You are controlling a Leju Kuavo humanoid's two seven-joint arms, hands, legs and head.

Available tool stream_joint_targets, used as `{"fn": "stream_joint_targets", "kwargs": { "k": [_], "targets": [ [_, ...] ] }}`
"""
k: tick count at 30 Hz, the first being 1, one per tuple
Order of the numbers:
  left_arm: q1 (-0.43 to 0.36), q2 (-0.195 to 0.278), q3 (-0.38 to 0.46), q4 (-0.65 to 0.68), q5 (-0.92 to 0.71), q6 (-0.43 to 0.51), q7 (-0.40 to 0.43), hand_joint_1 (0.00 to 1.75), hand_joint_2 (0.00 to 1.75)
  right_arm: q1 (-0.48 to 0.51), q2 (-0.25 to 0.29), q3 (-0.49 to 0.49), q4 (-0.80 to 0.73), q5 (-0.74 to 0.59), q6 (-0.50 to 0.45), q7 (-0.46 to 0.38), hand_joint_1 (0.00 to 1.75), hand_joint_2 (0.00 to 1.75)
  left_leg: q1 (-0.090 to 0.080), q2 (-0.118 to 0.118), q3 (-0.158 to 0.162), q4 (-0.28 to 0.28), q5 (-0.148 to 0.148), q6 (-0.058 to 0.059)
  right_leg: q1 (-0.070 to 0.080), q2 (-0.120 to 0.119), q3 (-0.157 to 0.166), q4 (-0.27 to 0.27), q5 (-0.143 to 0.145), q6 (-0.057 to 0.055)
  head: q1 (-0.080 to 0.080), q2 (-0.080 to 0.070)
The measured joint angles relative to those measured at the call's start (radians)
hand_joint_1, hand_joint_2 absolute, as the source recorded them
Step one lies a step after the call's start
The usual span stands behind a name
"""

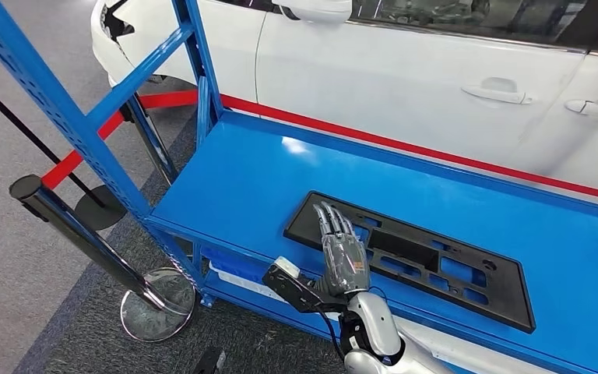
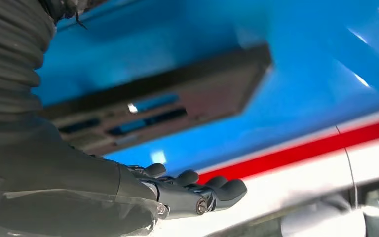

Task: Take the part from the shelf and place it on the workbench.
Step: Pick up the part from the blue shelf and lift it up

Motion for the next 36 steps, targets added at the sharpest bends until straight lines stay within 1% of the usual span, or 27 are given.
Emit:
{"fn": "stream_joint_targets", "kwargs": {
  "k": [1, 2, 3, 4, 5, 8, 10, 11, 13, 14, 15, 16, 17, 18, 19, 20, 21, 24, 25, 26, 29, 30, 31, 32, 34, 35, 36],
  "targets": [
    [0.0, 0.0, 0.0, 0.0, 0.0, 0.0, -0.004, 0.0, 0.0, -0.004, 0.003, 0.007, 0.019, 0.0, 0.011, 0.0, 0.0, 1.75, 0.003, -0.002, 0.0, 0.003, -0.003, -0.003, -0.005, 0.0, 0.004, -0.017, 0.023, 0.005, 0.0, 0.0],
    [0.0, 0.0, 0.0, 0.0, 0.0, 0.0, -0.008, 0.0, 0.0, -0.013, 0.008, 0.013, 0.039, 0.003, 0.024, -0.001, 0.0, 1.75, 0.006, -0.003, 0.001, 0.009, -0.008, -0.009, -0.011, 0.0, 0.03, -0.075, 0.06, 0.01, 0.0, 0.0],
    [0.0, 0.0, -0.001, 0.0, 0.0, 0.0, -0.012, 0.0, 0.0, -0.024, 0.015, 0.022, 0.062, 0.011, 0.037, -0.002, 0.0, 1.75, 0.009, -0.004, 0.0, 0.017, -0.014, -0.016, -0.015, 0.0, 0.061, -0.141, 0.087, 0.016, 0.0, 0.0],
    [-0.001, 0.001, -0.001, 0.001, 0.0, 0.001, -0.015, 0.0, 0.0, -0.037, 0.025, 0.032, 0.088, 0.024, 0.05, -0.002, 0.0, 1.75, 0.009, -0.005, -0.003, 0.028, -0.021, -0.024, -0.017, 0.003, 0.088, -0.198, 0.107, 0.016, 0.001, 0.0],
    [-0.001, 0.002, -0.001, 0.001, 0.0, 0.001, -0.017, 0.0, 0.0, -0.051, 0.034, 0.043, 0.117, 0.042, 0.064, -0.001, 0.0, 1.75, 0.009, -0.006, -0.006, 0.035, -0.026, -0.031, -0.018, 0.005, 0.105, -0.234, 0.116, 0.013, 0.002, 0.0],
    [0.0, 0.003, -0.001, 0.002, 0.001, 0.001, -0.023, 0.0, 0.0, -0.084, 0.063, 0.077, 0.205, 0.099, 0.097, -0.001, 0.0, 1.75, 0.007, -0.007, -0.009, 0.037, -0.028, -0.045, -0.012, 0.009, 0.108, -0.243, 0.113, -0.008, 0.003, 0.0],
    [0.0, 0.003, -0.002, 0.003, 0.002, 0.001, -0.025, 0.0, 0.0, -0.101, 0.08, 0.093, 0.249, 0.115, 0.106, -0.002, 0.0, 1.75, 0.009, -0.006, -0.017, 0.062, -0.046, -0.051, -0.013, 0.007, 0.113, -0.246, 0.114, -0.021, 0.001, 0.0],
    [0.0, 0.003, -0.002, 0.003, 0.002, 0.001, -0.026, 0.0, 0.0, -0.108, 0.087, 0.099, 0.264, 0.118, 0.108, -0.003, 0.0, 1.75, 0.009, -0.005, -0.035, 0.102, -0.069, -0.053, -0.013, 0.006, 0.115, -0.248, 0.115, -0.026, 0.0, 0.0],
    [-0.001, 0.003, -0.002, 0.003, 0.002, 0.0, -0.028, 0.0, 0.0, -0.118, 0.097, 0.111, 0.296, 0.123, 0.114, -0.002, 0.0, 1.75, 0.009, -0.004, -0.096, 0.229, -0.128, -0.056, -0.008, 0.003, 0.117, -0.25, 0.115, -0.033, -0.002, 0.0],
    [-0.002, 0.003, -0.002, 0.003, 0.002, -0.001, -0.029, 0.0, 0.0, -0.122, 0.1, 0.118, 0.313, 0.127, 0.118, 0.0, 0.0, 1.75, 0.008, -0.004, -0.125, 0.287, -0.147, -0.055, -0.004, 0.002, 0.118, -0.25, 0.115, -0.035, -0.003, 0.0],
    [-0.002, 0.003, -0.002, 0.003, 0.002, -0.001, -0.029, 0.0, 0.0, -0.127, 0.103, 0.126, 0.331, 0.132, 0.123, 0.002, 0.0, 1.75, 0.007, -0.004, -0.14, 0.318, -0.15, -0.053, 0.0, 0.002, 0.118, -0.25, 0.115, -0.037, -0.002, 0.0],
    [-0.002, 0.003, -0.002, 0.004, 0.002, -0.002, -0.028, 0.0, 0.0, -0.133, 0.106, 0.132, 0.346, 0.136, 0.131, 0.006, 0.0, 1.75, 0.005, -0.004, -0.137, 0.31, -0.134, -0.048, 0.003, 0.003, 0.12, -0.25, 0.115, -0.038, -0.002, 0.0],
    [-0.001, 0.002, -0.002, 0.004, 0.002, -0.003, -0.026, 0.0, 0.0, -0.139, 0.108, 0.138, 0.361, 0.141, 0.142, 0.013, 0.0, 1.75, 0.002, -0.004, -0.115, 0.266, -0.103, -0.042, 0.005, 0.004, 0.121, -0.25, 0.115, -0.039, -0.002, 0.0],
    [-0.001, 0.0, -0.002, 0.004, 0.001, -0.004, -0.023, 0.0, 0.0, -0.147, 0.109, 0.143, 0.375, 0.144, 0.155, 0.025, 0.0, 1.75, -0.002, -0.004, -0.08, 0.198, -0.068, -0.034, 0.006, 0.006, 0.123, -0.25, 0.115, -0.039, -0.002, 0.0],
    [-0.001, -0.001, -0.005, 0.004, -0.002, -0.006, -0.02, 0.0, 0.0, -0.155, 0.11, 0.147, 0.389, 0.147, 0.17, 0.041, 0.0, 1.75, -0.007, -0.004, -0.046, 0.128, -0.044, -0.027, 0.008, 0.007, 0.123, -0.249, 0.115, -0.038, -0.002, 0.0],
    [-0.001, -0.003, -0.009, 0.005, -0.005, -0.008, -0.016, 0.0, 0.0, -0.163, 0.109, 0.151, 0.404, 0.149, 0.183, 0.06, 0.0, 1.75, -0.011, -0.003, -0.021, 0.077, -0.031, -0.023, 0.009, 0.007, 0.122, -0.249, 0.115, -0.035, -0.002, 0.0],
    [-0.002, -0.004, -0.013, 0.005, -0.01, -0.01, -0.014, 0.0, 0.0, -0.172, 0.108, 0.154, 0.418, 0.15, 0.194, 0.08, 0.0, 1.75, -0.014, -0.003, -0.008, 0.049, -0.028, -0.02, 0.01, 0.007, 0.121, -0.25, 0.116, -0.031, -0.002, 0.0],
    [-0.001, -0.009, -0.019, 0.006, -0.02, -0.014, -0.009, 0.0, 0.0, -0.188, 0.1, 0.161, 0.447, 0.151, 0.205, 0.114, 0.0, 1.75, -0.014, -0.004, -0.001, 0.029, -0.019, -0.012, 0.008, 0.006, 0.119, -0.252, 0.118, -0.015, -0.001, 0.0],
    [0.0, -0.011, -0.019, 0.006, -0.021, -0.014, -0.009, 0.0, 0.0, -0.191, 0.097, 0.162, 0.454, 0.151, 0.206, 0.116, 0.0, 1.75, -0.013, -0.003, 0.001, 0.021, -0.013, -0.008, 0.009, 0.005, 0.113, -0.237, 0.107, -0.011, -0.001, 0.0],
    [-0.001, -0.012, -0.019, 0.007, -0.022, -0.015, -0.009, 0.0, 0.0, -0.193, 0.094, 0.162, 0.462, 0.151, 0.205, 0.119, 0.0, 1.75, -0.011, -0.002, 0.002, 0.014, -0.006, -0.002, 0.01, 0.006, 0.096, -0.203, 0.085, -0.006, 0.001, 0.0],
    [-0.001, -0.016, -0.021, 0.008, -0.032, -0.018, -0.009, 0.0, 0.0, -0.199, 0.087, 0.164, 0.481, 0.15, 0.203, 0.141, 0.0, 1.75, -0.011, 0.0, -0.013, 0.011, 0.007, 0.008, 0.01, 0.005, 0.018, -0.031, -0.01, 0.002, 0.002, 0.0],
    [-0.001, -0.017, -0.024, 0.008, -0.038, -0.02, -0.009, 0.0, 0.0, -0.201, 0.082, 0.164, 0.485, 0.149, 0.203, 0.153, 0.0, 1.75, -0.011, -0.001, -0.019, 0.012, 0.011, 0.009, 0.009, 0.005, 0.009, -0.001, -0.02, 0.003, 0.002, 0.0],
    [-0.001, -0.018, -0.028, 0.008, -0.044, -0.022, -0.01, 0.0, 0.0, -0.205, 0.076, 0.164, 0.488, 0.148, 0.203, 0.163, 0.0, 1.75, -0.011, -0.003, -0.025, 0.014, 0.015, 0.009, 0.009, 0.005, 0.017, -0.006, -0.014, 0.004, 0.002, 0.0],
    [-0.002, -0.019, -0.034, 0.008, -0.05, -0.024, -0.01, 0.0, 0.0, -0.21, 0.069, 0.164, 0.49, 0.146, 0.202, 0.17, 0.0, 1.75, -0.012, -0.007, -0.031, 0.015, 0.02, 0.008, 0.009, 0.004, 0.048, -0.049, 0.006, 0.002, 0.002, 0.0],
    [-0.004, -0.024, -0.045, 0.008, -0.059, -0.025, -0.011, 0.0, 0.0, -0.221, 0.051, 0.164, 0.49, 0.144, 0.198, 0.177, 0.0, 1.75, -0.014, -0.017, -0.041, 0.021, 0.029, 0.005, 0.012, 0.0, 0.136, -0.186, 0.047, -0.008, 0.002, 0.0],
    [-0.005, -0.026, -0.049, 0.008, -0.062, -0.025, -0.011, 0.0, 0.0, -0.227, 0.042, 0.164, 0.488, 0.144, 0.195, 0.179, 0.0, 1.75, -0.015, -0.023, -0.044, 0.025, 0.032, 0.001, 0.014, -0.003, 0.168, -0.239, 0.057, -0.015, 0.001, 0.0],
    [-0.006, -0.027, -0.052, 0.008, -0.065, -0.025, -0.012, 0.0, 0.0, -0.232, 0.034, 0.164, 0.486, 0.144, 0.191, 0.18, 0.0, 1.75, -0.016, -0.03, -0.046, 0.027, 0.034, -0.004, 0.017, -0.006, 0.184, -0.268, 0.059, -0.022, 0.0, 0.0]
  ]
}}
